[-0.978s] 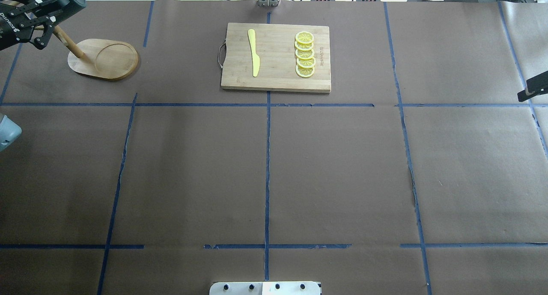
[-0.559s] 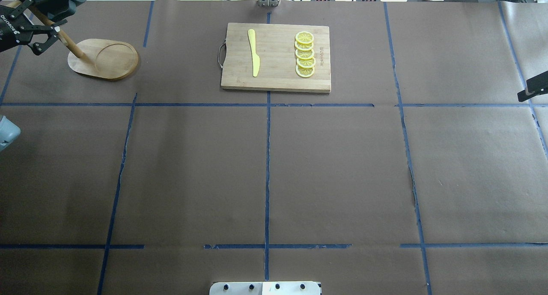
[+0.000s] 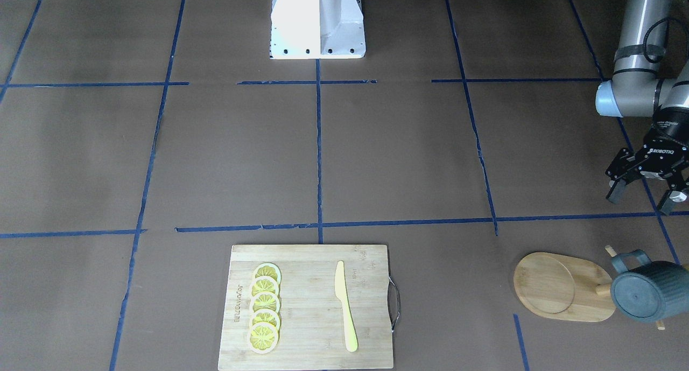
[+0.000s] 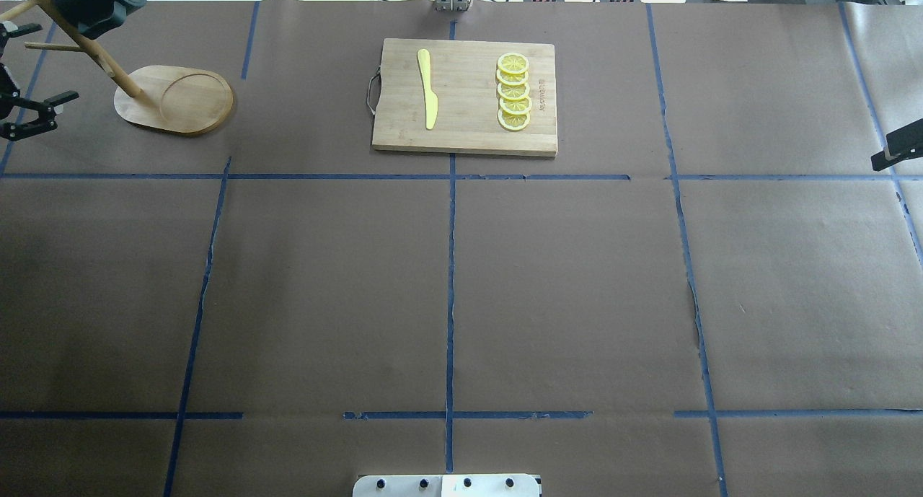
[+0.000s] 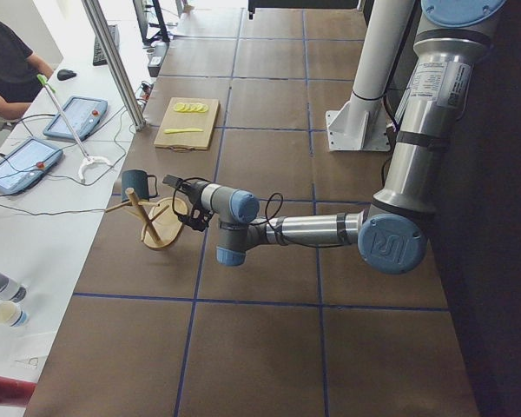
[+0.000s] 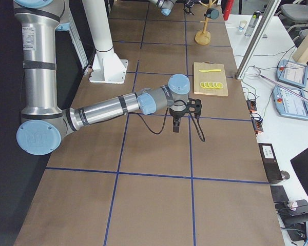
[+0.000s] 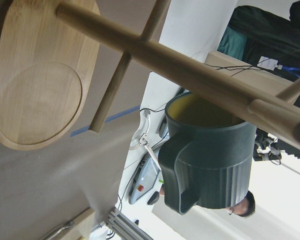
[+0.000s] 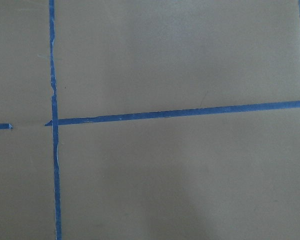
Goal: Hang cup on storage rack
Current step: 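Open the left gripper and draw it back from the hanging mug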
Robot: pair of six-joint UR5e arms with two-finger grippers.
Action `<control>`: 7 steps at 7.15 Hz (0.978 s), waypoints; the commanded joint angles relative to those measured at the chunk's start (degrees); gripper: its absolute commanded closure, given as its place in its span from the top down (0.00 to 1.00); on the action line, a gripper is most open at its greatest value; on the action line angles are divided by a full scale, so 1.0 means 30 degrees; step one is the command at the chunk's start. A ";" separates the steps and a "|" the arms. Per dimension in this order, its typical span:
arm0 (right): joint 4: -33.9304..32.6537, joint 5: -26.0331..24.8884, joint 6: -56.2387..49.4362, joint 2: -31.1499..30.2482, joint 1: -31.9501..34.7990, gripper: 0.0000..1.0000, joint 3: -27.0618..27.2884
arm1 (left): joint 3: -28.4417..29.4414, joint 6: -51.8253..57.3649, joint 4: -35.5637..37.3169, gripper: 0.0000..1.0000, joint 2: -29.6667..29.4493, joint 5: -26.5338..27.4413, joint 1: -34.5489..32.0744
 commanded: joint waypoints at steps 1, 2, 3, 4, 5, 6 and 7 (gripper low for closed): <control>0.0000 0.0003 0.0000 0.0021 0.0000 1.00 0.0100 | 0.0057 1.0318 -0.0055 1.00 0.1345 -0.0145 -0.0005; 0.0000 0.0003 0.0000 0.0021 0.0000 1.00 0.0101 | 0.0347 1.4827 0.0150 1.00 0.1930 -0.0058 0.0024; 0.0000 0.0003 0.0000 0.0050 0.0000 1.00 0.0072 | 0.0408 1.9716 0.1457 1.00 0.2313 -0.0029 -0.0005; 0.0000 0.0003 -0.0029 0.0051 0.0000 1.00 0.0072 | 0.0409 2.4289 0.3065 1.00 0.2491 -0.0028 -0.0063; 0.0000 -0.0055 -0.0059 0.0109 0.0000 1.00 0.0043 | 0.0351 2.7989 0.4764 1.00 0.2638 -0.0028 -0.0209; -0.0087 -0.0258 -0.0465 0.0022 0.0029 1.00 -0.0073 | 0.0321 3.0173 0.6347 1.00 0.2871 -0.0086 -0.0703; -0.0262 -0.1072 -0.1455 -0.0182 0.0029 1.00 -0.0220 | 0.0263 3.1326 0.8103 1.00 0.2845 -0.0667 -0.1288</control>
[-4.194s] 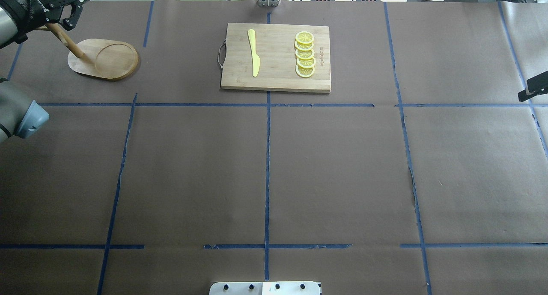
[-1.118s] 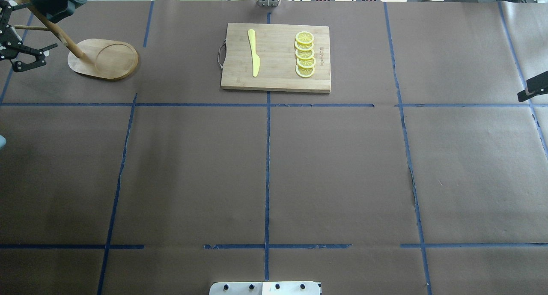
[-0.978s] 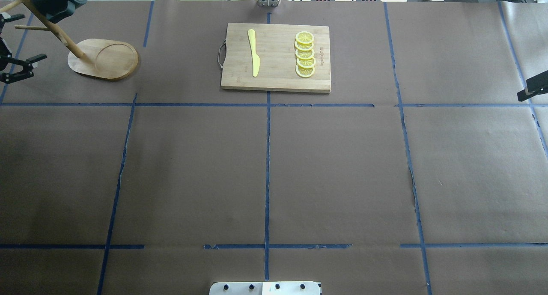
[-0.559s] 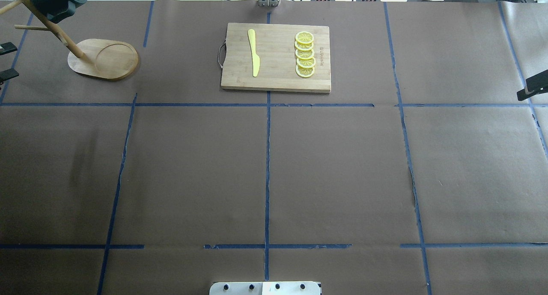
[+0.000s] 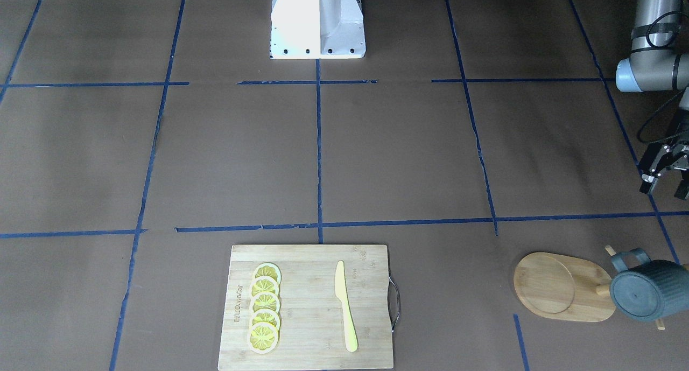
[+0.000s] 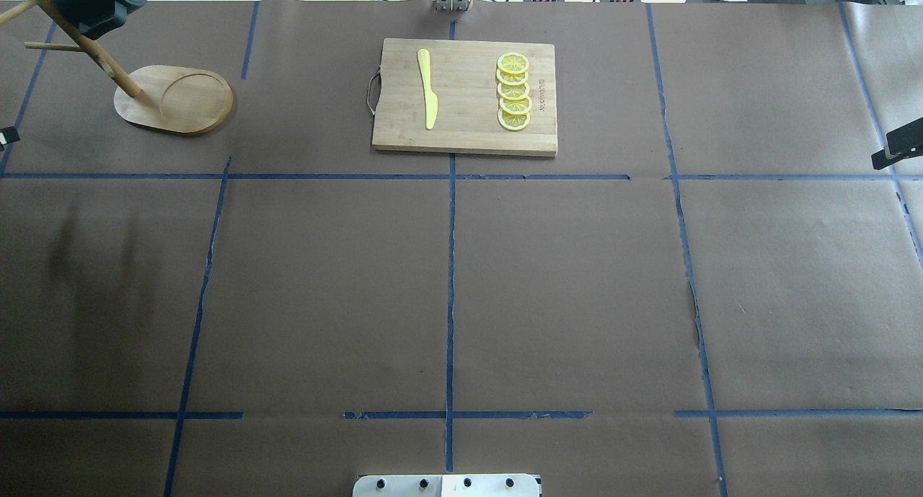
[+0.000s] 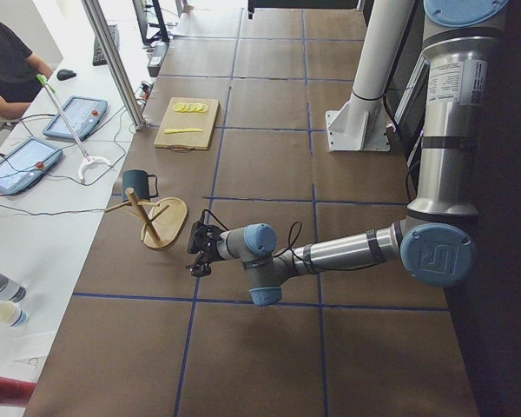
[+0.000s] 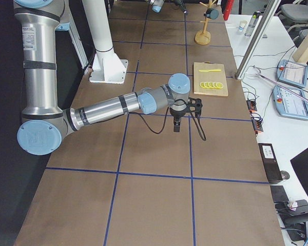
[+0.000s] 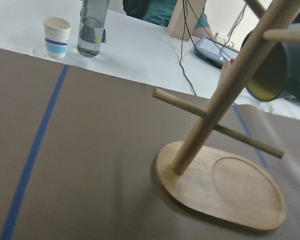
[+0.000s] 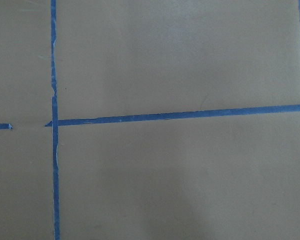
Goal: Hang cup on storage rack
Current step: 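Open the left gripper and draw it back from the hanging mug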
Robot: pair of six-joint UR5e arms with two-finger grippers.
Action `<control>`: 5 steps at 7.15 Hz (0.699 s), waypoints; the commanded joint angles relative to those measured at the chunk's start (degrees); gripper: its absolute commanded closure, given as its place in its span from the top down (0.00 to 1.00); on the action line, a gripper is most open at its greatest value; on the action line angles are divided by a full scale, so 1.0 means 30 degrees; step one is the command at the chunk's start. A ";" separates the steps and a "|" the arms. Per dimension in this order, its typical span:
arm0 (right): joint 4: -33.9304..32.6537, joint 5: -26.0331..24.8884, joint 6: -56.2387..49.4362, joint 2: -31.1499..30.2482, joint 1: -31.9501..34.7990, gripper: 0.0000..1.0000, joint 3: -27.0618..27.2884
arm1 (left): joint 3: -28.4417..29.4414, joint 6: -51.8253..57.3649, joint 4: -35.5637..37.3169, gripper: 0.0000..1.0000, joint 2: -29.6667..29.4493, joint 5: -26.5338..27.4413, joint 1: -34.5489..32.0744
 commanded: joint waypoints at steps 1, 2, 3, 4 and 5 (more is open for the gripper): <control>-0.0163 -0.0874 -0.1971 -0.0555 0.0070 1.00 -0.0504 | -0.0058 0.3921 0.4611 1.00 0.0084 -0.1390 -0.1435; -0.0192 -0.0789 -0.3287 -0.0791 0.0563 1.00 -0.0972 | -0.0058 0.6925 0.6753 1.00 0.0055 -0.2066 -0.2313; -0.0193 -0.0730 -0.4026 -0.1113 0.1003 1.00 -0.1266 | -0.0116 0.9595 0.9095 1.00 -0.0148 -0.3842 -0.3888; -0.0193 -0.0613 -0.4845 -0.1435 0.1356 1.00 -0.1733 | -0.0320 1.0955 1.1439 1.00 -0.0208 -0.6558 -0.5412; -0.0135 -0.0583 -0.5781 -0.1554 0.1766 1.00 -0.2492 | -0.0699 1.1317 1.3579 1.00 -0.0151 -0.8267 -0.6037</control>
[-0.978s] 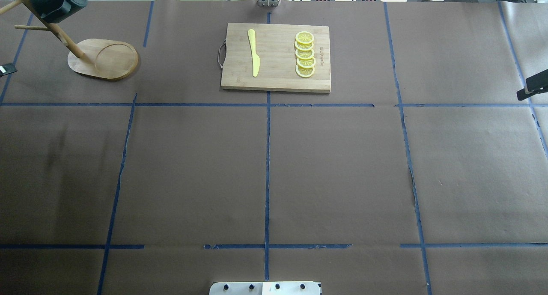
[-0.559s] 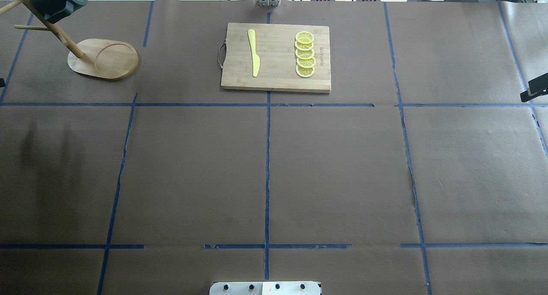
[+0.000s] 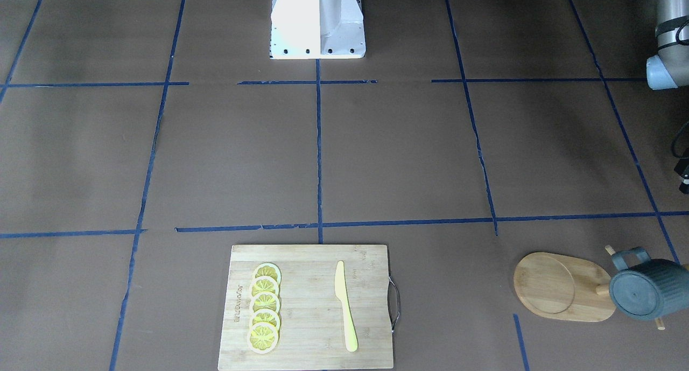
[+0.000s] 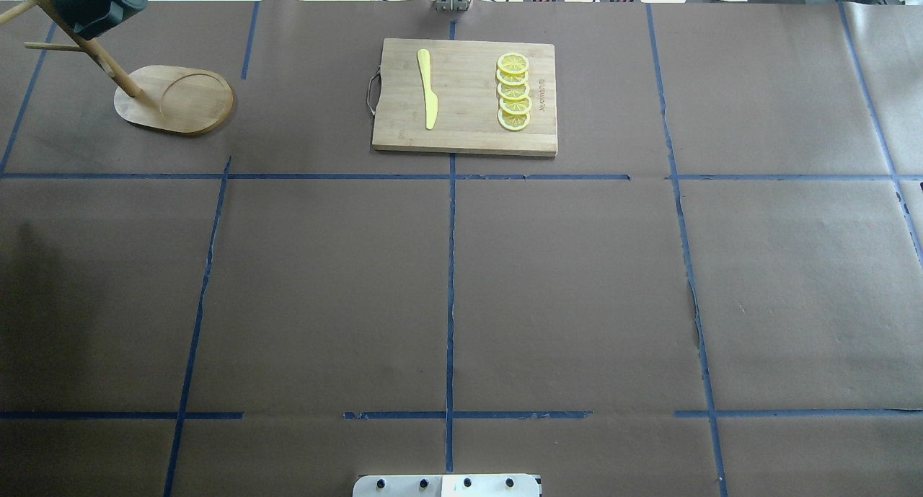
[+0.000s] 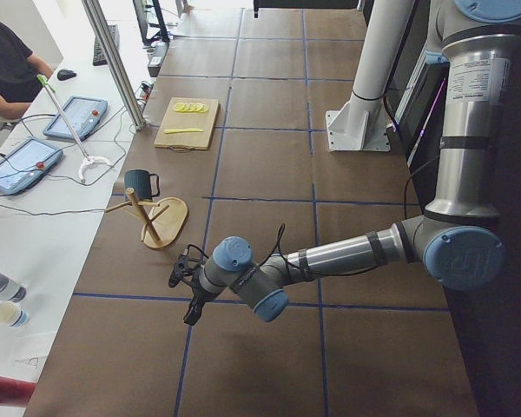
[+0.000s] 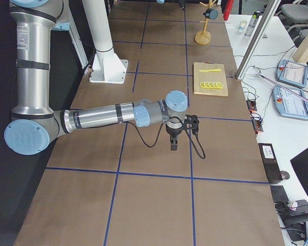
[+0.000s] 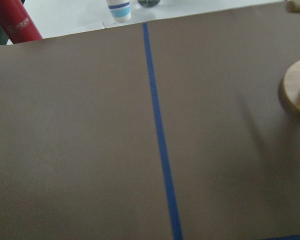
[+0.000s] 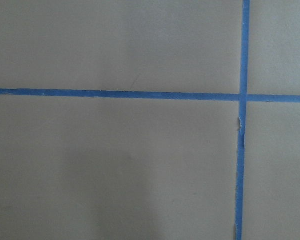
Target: Hang cup on storage rack
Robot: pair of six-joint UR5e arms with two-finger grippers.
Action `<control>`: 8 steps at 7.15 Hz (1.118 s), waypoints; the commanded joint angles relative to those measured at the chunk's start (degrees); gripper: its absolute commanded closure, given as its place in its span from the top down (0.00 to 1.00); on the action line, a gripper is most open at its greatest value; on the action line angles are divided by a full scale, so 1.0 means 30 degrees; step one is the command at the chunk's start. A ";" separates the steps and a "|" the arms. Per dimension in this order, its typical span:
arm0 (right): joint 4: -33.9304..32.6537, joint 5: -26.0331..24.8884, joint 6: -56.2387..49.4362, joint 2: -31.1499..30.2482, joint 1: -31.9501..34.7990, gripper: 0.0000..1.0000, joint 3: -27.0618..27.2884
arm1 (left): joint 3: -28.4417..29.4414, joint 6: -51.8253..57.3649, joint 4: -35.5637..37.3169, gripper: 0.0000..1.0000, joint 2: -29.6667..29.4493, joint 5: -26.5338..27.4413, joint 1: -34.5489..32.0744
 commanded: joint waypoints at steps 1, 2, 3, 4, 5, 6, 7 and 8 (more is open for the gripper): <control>0.0015 0.0068 -0.2038 -0.0135 0.0935 1.00 -0.1428 | -0.2245 0.1176 0.5416 1.00 0.0173 -0.2722 -0.1001; 0.0043 0.0155 -0.2888 -0.0076 0.1636 1.00 -0.2246 | -0.4555 0.1466 0.9793 1.00 0.0203 -0.3102 -0.0912; -0.0014 0.0185 -0.3767 0.0244 0.1817 1.00 -0.2950 | -0.6232 0.3586 1.3782 1.00 0.0175 -0.3106 -0.1114; 0.0014 0.0272 -0.3950 0.0305 0.1877 1.00 -0.3334 | -0.7960 0.6624 1.7505 1.00 0.0145 -0.3164 -0.1232; 0.0043 0.0476 -0.4358 0.0509 0.1848 1.00 -0.3541 | -1.0442 0.9032 2.2647 1.00 0.0145 -0.3193 -0.1958; -0.0014 0.0304 -0.4449 0.1033 0.1848 1.00 -0.3543 | -1.1975 1.0014 2.5889 1.00 0.0232 -0.3252 -0.2169; -0.0044 0.0331 -0.4450 0.1096 0.2312 1.00 -0.3630 | -1.1962 1.0081 2.5892 1.00 0.0465 -0.3513 -0.2316; -0.0044 0.0448 -0.4479 0.1039 0.2346 1.00 -0.3486 | -1.1642 1.0053 2.5834 1.00 0.0641 -0.4270 -0.2259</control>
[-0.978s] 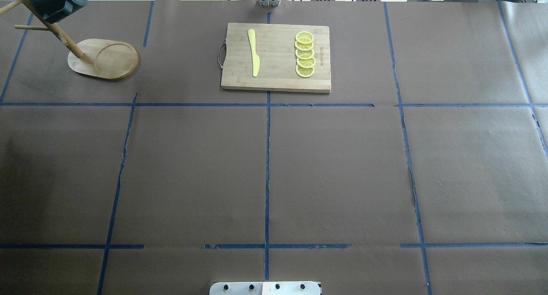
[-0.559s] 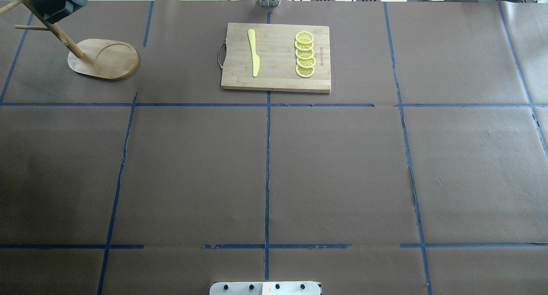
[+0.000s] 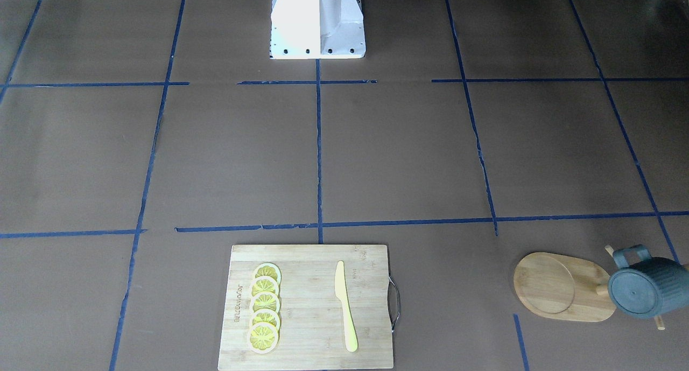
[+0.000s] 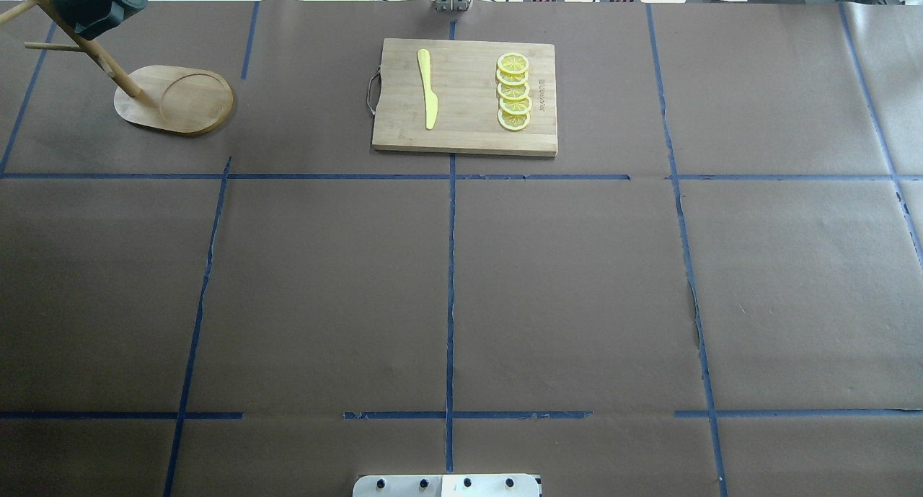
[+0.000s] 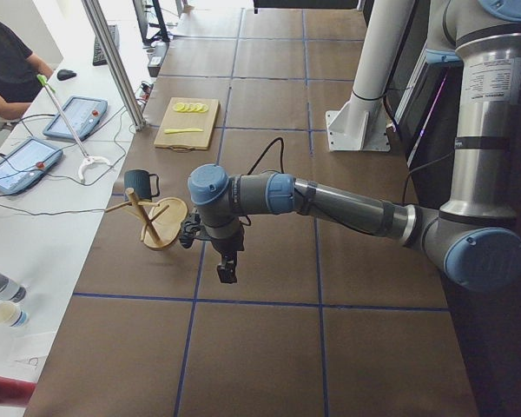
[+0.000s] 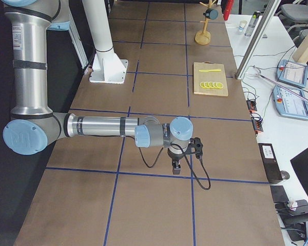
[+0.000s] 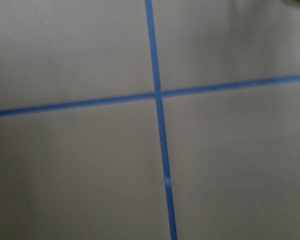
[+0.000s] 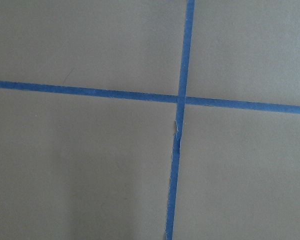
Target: Hang cup on storage rack
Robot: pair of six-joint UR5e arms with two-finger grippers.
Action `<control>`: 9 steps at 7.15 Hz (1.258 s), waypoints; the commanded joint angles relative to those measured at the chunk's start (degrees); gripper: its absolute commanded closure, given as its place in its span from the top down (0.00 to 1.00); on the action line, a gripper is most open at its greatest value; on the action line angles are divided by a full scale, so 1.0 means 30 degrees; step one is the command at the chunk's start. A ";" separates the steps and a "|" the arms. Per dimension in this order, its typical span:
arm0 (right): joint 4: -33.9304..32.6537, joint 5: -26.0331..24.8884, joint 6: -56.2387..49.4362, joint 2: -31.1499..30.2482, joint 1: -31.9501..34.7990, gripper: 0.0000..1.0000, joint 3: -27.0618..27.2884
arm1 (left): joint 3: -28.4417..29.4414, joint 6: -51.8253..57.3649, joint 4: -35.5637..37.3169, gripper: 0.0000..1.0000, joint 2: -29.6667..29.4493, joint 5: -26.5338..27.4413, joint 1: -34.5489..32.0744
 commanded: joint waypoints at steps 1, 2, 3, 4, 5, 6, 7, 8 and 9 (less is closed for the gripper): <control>-0.0018 0.0322 -0.0059 -0.0179 0.0394 1.00 0.0354 | 0.0097 0.0102 0.0130 1.00 0.0226 -0.0707 -0.0037; -0.0308 0.0179 -0.0088 -0.0065 0.0164 1.00 0.0357 | -0.0191 0.0100 -0.0165 1.00 0.0255 -0.0736 -0.0065; -0.0368 0.0149 -0.0755 -0.0035 -0.0042 1.00 0.0241 | 0.0212 0.0071 -0.0197 1.00 0.0255 -0.1578 -0.0037; -0.0688 0.0119 -0.1197 0.0053 -0.0073 1.00 0.0182 | 0.0651 0.0071 -0.0342 1.00 0.0429 -0.1644 -0.0036; -0.0720 0.0119 -0.1202 0.0053 -0.0073 1.00 0.0210 | 0.0714 0.0042 -0.0344 1.00 0.0460 -0.1587 -0.0036; -0.0721 0.0119 -0.1202 0.0111 -0.0073 1.00 0.0152 | 0.1120 0.0042 -0.0373 1.00 0.0257 -0.1615 -0.0036; -0.0953 0.0264 -0.1202 0.0083 -0.0073 1.00 0.0239 | 0.1560 0.0042 -0.0402 1.00 -0.0035 -0.1586 -0.0007; -0.1129 0.0236 -0.1202 -0.0091 -0.0044 1.00 0.0211 | 0.2028 0.0013 -0.0866 1.00 -0.0154 -0.1615 -0.0007; -0.1131 0.0207 -0.1202 -0.0093 -0.0044 1.00 0.0210 | 0.2352 -0.0017 -0.1451 1.00 -0.0126 -0.1615 -0.0036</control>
